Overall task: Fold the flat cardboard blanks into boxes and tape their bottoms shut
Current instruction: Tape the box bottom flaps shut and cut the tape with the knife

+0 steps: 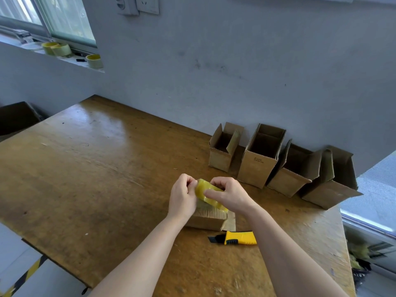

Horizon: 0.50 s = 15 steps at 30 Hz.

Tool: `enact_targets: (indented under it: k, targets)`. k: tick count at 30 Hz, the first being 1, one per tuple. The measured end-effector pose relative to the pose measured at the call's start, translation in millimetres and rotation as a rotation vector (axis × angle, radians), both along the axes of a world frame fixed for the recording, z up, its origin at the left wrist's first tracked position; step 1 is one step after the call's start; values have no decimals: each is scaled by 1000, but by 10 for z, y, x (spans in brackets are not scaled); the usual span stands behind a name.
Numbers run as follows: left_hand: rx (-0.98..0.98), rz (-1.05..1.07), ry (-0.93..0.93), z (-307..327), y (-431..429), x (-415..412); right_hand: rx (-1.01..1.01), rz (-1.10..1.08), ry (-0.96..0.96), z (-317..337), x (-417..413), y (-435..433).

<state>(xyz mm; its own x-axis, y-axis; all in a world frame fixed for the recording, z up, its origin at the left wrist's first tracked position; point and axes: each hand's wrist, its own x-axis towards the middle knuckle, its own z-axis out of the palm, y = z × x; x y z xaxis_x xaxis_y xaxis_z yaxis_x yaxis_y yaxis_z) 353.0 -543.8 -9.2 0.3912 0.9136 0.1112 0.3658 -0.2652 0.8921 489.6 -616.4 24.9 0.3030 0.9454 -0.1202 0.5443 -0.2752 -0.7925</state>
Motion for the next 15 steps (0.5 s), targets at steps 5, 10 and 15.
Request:
enact_targets:
  k: [5,10,15]
  targets:
    - [-210,80,-16,-132,93,-48,37,24,-65,56,-40,47]
    - [-321,140,-18,-214,143,-115,-59,169,-312,176,-87,109]
    - [-362,149,45,-202,155,-90,-56,32,-373,191,-119,165]
